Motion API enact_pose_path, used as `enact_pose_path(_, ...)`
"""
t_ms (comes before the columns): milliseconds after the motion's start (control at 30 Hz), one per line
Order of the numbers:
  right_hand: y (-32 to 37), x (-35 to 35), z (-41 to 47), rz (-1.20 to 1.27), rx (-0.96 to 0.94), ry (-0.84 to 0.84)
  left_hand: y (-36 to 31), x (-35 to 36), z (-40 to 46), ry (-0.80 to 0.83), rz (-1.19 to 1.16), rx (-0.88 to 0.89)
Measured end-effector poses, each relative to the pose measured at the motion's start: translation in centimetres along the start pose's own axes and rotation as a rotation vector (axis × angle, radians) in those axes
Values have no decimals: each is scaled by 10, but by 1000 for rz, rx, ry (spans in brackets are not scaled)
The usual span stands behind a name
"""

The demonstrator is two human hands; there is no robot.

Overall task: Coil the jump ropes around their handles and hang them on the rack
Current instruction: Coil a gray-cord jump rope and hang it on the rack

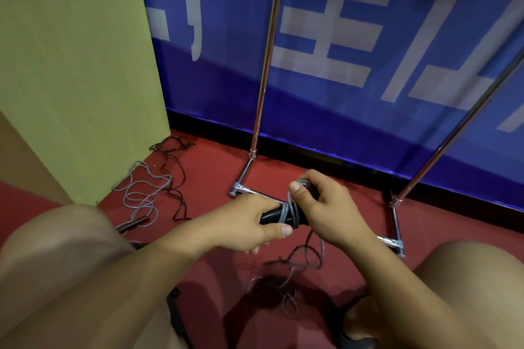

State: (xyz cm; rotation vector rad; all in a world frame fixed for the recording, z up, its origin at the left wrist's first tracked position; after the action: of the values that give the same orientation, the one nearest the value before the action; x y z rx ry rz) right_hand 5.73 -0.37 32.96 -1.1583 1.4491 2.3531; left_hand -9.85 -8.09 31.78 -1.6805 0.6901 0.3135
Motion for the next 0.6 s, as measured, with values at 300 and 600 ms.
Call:
enact_pose_path(300, 7, -10, 6, 84, -45, -217, -10, -4, 0, -169, -79, 63)
enact_pose_path(600, 8, -13, 5, 101, -61, -258, -14, -8, -3, -45, -320, 29)
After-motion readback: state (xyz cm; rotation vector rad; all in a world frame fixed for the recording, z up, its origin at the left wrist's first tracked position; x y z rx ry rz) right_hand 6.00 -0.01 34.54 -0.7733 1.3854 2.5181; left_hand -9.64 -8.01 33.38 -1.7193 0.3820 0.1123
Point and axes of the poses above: each hand's wrist, its own z-axis towards the middle knuckle, its own x-axis out of the palm, y = z × x, the point moved 2 cm from there along z, towards the middle knuckle, and after that the axes turned 5 degrees about -x, right-handed, at the moved point
